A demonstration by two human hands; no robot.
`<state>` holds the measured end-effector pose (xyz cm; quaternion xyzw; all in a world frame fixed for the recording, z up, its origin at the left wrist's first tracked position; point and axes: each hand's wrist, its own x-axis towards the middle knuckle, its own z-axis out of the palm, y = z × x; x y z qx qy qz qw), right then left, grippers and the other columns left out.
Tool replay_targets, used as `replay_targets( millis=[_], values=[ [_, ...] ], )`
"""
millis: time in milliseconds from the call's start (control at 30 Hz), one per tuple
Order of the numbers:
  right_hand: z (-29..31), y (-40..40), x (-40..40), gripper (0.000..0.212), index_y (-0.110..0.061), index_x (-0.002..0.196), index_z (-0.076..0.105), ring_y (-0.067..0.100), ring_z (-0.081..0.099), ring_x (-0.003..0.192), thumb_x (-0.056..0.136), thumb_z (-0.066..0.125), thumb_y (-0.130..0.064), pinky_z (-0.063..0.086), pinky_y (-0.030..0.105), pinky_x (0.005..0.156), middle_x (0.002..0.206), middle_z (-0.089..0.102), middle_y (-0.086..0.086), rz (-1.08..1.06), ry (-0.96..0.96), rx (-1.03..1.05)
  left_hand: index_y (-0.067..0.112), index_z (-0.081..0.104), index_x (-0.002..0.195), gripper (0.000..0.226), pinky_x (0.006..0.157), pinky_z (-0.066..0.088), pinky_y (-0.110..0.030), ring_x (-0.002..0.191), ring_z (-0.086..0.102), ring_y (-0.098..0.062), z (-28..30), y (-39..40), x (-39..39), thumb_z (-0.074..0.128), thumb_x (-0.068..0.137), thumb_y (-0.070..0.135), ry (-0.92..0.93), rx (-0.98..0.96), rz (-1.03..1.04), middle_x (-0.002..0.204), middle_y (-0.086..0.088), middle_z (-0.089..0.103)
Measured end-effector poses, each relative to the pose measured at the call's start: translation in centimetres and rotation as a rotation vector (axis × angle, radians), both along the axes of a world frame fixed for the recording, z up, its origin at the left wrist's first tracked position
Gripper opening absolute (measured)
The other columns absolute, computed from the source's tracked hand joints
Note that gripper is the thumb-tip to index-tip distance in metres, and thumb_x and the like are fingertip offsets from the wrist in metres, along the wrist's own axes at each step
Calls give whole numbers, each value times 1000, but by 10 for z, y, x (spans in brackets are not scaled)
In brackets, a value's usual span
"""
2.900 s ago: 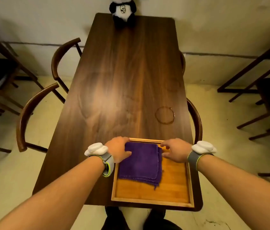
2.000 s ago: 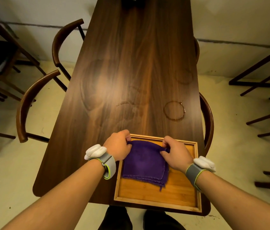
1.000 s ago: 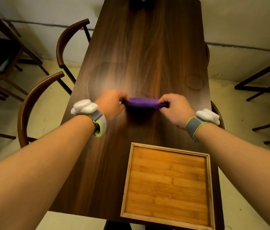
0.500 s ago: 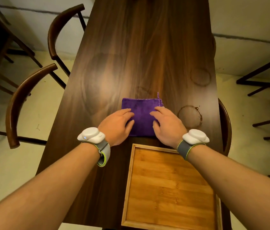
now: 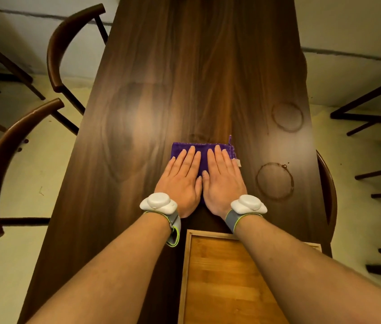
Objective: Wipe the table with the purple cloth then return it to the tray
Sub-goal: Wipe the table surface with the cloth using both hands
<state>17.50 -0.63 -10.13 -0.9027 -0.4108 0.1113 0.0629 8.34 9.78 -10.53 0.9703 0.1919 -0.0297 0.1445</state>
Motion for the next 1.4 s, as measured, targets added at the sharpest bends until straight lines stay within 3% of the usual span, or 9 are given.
replay_targets(
  millis=[600,1067,1267,1400],
  values=[
    [-7,57,80,59,-18,152,12,19,7,147,97,17,-39,-1,35,117,161,12,3,-56,-73,16,15,9,151,60,117,-2,-35,146,4,-20,-9,58,84,18,95,37,-74,28,-25,160,-6,9],
    [-14,104,152,61,-18,152,13,20,9,147,96,13,-41,1,36,116,161,15,3,-11,-105,31,15,7,151,60,117,-3,-35,146,0,-20,-9,107,155,18,97,37,-3,28,-17,160,-6,3],
    [-11,124,175,59,-17,153,13,21,8,147,98,17,-40,4,38,118,161,14,4,-16,-100,36,16,22,149,51,118,6,-35,145,11,-20,-4,130,189,28,99,29,-85,-50,52,159,-5,17],
    [-11,131,182,59,-18,153,11,20,6,147,98,16,-40,3,38,119,162,11,3,-24,-100,22,15,21,149,53,117,7,-36,145,12,-21,-11,132,196,25,98,31,-102,22,63,159,-5,18]
  ],
)
